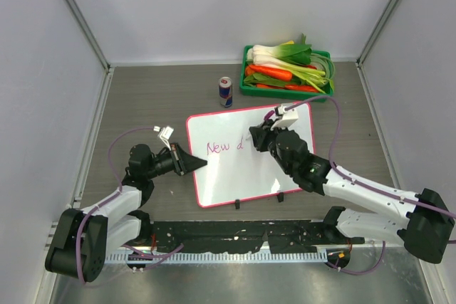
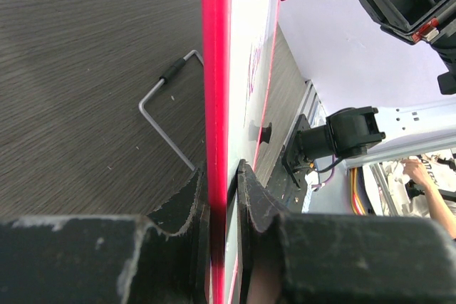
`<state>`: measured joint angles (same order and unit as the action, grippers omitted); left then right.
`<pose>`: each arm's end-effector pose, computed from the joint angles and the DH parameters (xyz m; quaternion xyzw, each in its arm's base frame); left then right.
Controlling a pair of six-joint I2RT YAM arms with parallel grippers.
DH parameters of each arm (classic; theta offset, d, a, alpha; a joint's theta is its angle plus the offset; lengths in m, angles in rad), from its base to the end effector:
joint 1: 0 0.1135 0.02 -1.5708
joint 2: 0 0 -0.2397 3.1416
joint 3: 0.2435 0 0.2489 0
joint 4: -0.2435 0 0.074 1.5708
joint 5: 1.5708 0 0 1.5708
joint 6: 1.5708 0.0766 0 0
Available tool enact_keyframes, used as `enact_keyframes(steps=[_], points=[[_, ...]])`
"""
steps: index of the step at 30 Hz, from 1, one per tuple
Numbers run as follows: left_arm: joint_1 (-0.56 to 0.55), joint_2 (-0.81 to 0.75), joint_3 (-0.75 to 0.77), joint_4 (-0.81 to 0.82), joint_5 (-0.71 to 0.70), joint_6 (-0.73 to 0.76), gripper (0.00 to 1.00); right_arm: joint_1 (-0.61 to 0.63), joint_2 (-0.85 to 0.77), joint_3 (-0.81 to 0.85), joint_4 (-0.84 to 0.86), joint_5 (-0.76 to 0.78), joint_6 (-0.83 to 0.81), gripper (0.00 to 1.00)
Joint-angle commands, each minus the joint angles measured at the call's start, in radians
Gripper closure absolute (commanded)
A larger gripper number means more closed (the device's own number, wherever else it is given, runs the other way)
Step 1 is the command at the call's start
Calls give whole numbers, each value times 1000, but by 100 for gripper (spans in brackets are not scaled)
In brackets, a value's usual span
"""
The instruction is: Write a sentence on the whiteboard
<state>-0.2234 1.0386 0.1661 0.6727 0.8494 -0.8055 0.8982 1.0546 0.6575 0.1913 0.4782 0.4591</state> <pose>0.2035 -0.1052 0.1489 0.0475 0.7505 -0.5615 0.3452 0.2062 0.2023 0.2549 -0.0184 0.7684 0.2416 0.5924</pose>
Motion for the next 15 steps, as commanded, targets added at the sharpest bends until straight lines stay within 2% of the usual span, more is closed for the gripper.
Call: enact_keyframes(steps=[1,15], points=[[-7,11,0,-35,-69,115,100,-8,16,14,22,4,6,99],[-7,8,0,-35,-69,115,100,-12,35,1,23,-33,16,99]])
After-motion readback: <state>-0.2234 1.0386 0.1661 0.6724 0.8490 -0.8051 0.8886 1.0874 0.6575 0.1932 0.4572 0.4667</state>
